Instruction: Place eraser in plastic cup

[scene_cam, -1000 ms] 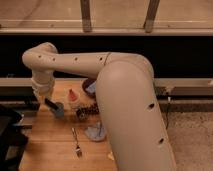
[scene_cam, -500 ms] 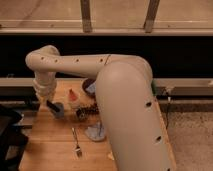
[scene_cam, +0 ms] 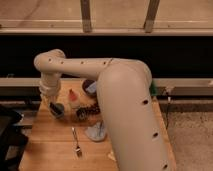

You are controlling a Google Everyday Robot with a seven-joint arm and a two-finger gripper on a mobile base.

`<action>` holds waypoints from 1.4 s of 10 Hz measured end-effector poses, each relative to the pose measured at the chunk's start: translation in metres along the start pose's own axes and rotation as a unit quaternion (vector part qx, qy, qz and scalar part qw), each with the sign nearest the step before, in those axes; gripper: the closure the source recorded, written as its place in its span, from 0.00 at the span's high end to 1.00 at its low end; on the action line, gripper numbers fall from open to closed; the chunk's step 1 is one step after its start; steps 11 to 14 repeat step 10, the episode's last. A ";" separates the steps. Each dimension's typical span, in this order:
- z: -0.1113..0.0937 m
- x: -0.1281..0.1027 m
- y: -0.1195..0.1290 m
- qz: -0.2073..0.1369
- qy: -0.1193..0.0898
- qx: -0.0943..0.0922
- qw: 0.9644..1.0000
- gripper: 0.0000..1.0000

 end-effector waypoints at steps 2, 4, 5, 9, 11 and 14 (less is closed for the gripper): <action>0.001 -0.003 -0.001 -0.007 -0.006 -0.009 1.000 0.43; 0.000 -0.002 -0.002 -0.010 -0.011 -0.011 1.000 0.54; 0.000 -0.003 -0.002 -0.010 -0.011 -0.011 1.000 0.54; 0.000 -0.003 -0.001 -0.011 -0.011 -0.012 1.000 0.54; 0.001 -0.003 0.000 -0.012 -0.010 -0.012 1.000 0.54; 0.001 -0.003 0.000 -0.012 -0.010 -0.012 1.000 0.54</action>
